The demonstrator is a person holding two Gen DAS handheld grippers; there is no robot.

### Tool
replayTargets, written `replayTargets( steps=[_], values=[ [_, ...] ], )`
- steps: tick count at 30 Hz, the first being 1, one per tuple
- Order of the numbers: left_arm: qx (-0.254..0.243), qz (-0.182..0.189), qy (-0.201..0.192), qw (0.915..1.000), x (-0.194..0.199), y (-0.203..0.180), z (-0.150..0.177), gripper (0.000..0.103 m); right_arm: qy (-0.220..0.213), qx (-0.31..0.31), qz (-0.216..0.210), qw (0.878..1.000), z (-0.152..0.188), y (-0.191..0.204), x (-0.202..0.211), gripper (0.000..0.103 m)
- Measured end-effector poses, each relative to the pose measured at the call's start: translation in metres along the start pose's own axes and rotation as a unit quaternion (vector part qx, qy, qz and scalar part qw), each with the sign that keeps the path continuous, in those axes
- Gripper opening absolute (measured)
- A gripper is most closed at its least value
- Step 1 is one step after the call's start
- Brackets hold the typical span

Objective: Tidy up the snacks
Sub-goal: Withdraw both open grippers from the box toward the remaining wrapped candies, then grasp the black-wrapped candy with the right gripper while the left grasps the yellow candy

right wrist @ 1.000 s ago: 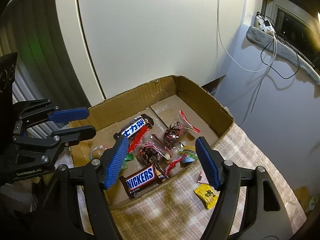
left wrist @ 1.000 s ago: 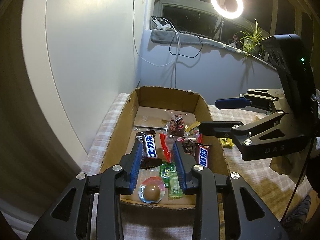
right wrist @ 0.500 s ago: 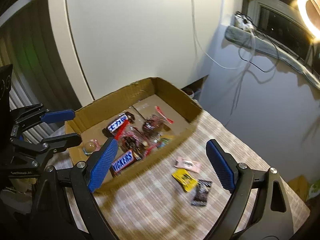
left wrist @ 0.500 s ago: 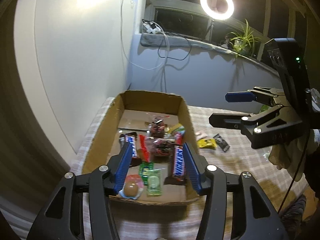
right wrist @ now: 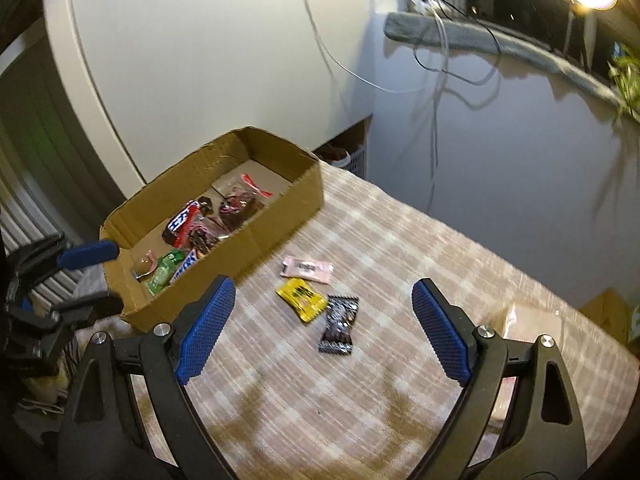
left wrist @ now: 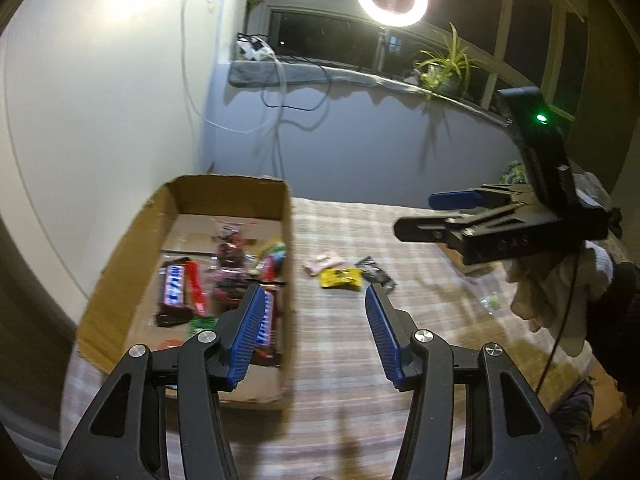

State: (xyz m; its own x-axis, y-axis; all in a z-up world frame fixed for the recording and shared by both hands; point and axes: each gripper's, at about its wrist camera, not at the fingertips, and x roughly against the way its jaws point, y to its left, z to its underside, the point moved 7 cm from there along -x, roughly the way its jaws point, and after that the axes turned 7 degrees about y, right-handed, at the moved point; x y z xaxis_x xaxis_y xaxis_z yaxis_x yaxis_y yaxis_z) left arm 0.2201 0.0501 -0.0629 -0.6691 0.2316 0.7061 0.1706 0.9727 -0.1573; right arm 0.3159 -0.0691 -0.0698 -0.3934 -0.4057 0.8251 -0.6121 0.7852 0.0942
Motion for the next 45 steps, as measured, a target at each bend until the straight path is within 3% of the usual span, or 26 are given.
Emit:
replayTargets(
  steps=[7, 14, 15, 17, 23, 31, 37, 45],
  values=[
    [-0.012, 0.017, 0.014, 0.9997, -0.011, -0.024, 0.005, 0.052, 0.017, -0.035, -0.046, 0.998, -0.009, -0.016, -0.012, 0.092],
    [-0.015, 0.025, 0.028, 0.9992, -0.021, -0.037, 0.011, 0.051, 0.042, -0.048, -0.066, 0.996, 0.001, -0.018, -0.033, 0.075],
    [-0.016, 0.026, 0.030, 0.9991, -0.023, -0.038, 0.011, 0.051, 0.046, -0.048, -0.065, 0.996, 0.004, -0.018, -0.036, 0.074],
    [-0.014, 0.031, 0.033, 0.9989, -0.027, -0.041, 0.012, 0.045, 0.056, -0.044, -0.065, 0.995, 0.012, -0.016, -0.044, 0.062],
    [-0.017, 0.039, 0.047, 0.9980, -0.043, -0.050, 0.013, 0.037, 0.076, -0.016, -0.047, 0.996, 0.031, -0.011, -0.066, 0.054],
    [-0.016, 0.033, 0.070, 0.9969, -0.069, -0.055, 0.015, 0.035, 0.083, 0.001, -0.040, 0.996, 0.034, -0.014, -0.084, 0.046],
    [-0.001, 0.018, 0.084, 0.9963, -0.092, -0.050, 0.016, 0.035, 0.077, 0.001, -0.038, 0.996, 0.035, -0.025, -0.086, 0.026],
    [0.028, -0.002, 0.093, 0.9953, -0.114, -0.041, 0.011, 0.035, 0.070, 0.005, -0.036, 0.997, 0.041, -0.032, -0.082, 0.025]
  ],
)
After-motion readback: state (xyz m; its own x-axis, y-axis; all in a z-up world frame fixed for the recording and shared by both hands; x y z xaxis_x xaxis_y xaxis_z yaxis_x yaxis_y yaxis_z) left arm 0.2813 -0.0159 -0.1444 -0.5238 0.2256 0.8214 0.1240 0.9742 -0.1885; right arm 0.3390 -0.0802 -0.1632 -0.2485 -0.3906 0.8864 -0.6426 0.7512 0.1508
